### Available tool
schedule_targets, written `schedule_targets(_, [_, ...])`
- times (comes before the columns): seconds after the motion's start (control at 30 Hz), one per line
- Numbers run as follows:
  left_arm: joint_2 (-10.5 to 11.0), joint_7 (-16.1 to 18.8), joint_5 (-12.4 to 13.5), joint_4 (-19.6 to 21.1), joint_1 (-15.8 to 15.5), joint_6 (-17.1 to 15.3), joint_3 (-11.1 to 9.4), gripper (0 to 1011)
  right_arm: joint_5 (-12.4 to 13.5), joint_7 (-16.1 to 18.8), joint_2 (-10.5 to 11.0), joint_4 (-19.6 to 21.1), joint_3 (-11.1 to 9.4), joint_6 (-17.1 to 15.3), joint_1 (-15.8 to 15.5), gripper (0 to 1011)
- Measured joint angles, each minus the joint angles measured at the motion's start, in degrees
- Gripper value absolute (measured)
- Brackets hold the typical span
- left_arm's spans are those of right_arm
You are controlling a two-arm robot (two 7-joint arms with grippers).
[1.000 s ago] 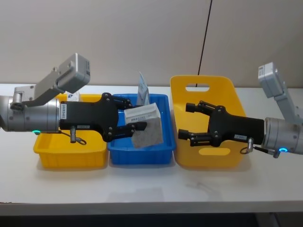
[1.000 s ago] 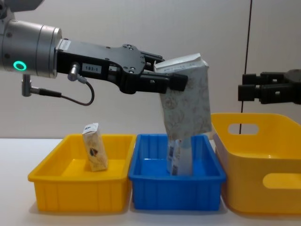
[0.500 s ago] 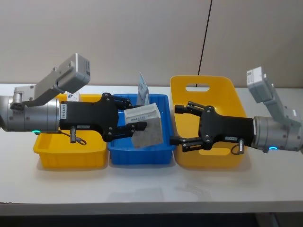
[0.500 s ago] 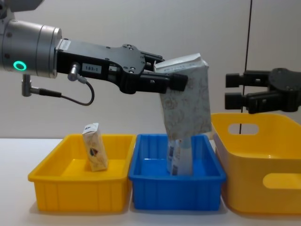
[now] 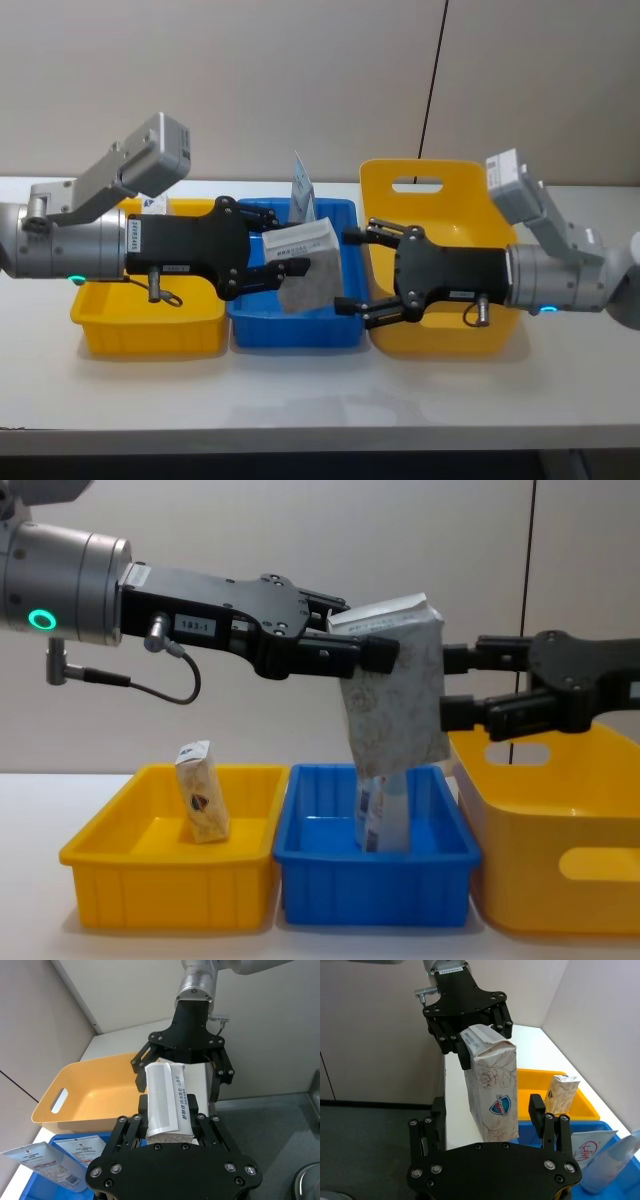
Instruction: Bimanual collaborative sorting of washing and personal care products
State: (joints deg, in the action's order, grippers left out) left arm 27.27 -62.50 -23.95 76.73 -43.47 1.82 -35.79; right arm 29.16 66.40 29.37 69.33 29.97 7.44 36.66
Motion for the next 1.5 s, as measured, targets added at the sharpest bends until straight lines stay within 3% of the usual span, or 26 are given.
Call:
schedule_targets(0.6, [0.0,0.0,0.0,0.0,0.0,0.0,0.0,386,-3.8,-3.3,-3.8,-4.7,3.1,2.8,3.2,1000])
schedule_targets(1.0, [0.0,0.0,0.0,0.0,0.0,0.0,0.0,386,-4.3,-4.0,-5.1,-5.5,4.4,3.2,4.1,977])
schedule_targets(1.5, [0.0,0.0,0.0,0.0,0.0,0.0,0.0,386,-4.5,-4.3,-5.3,-5.1,5.4,3.3,4.5,530])
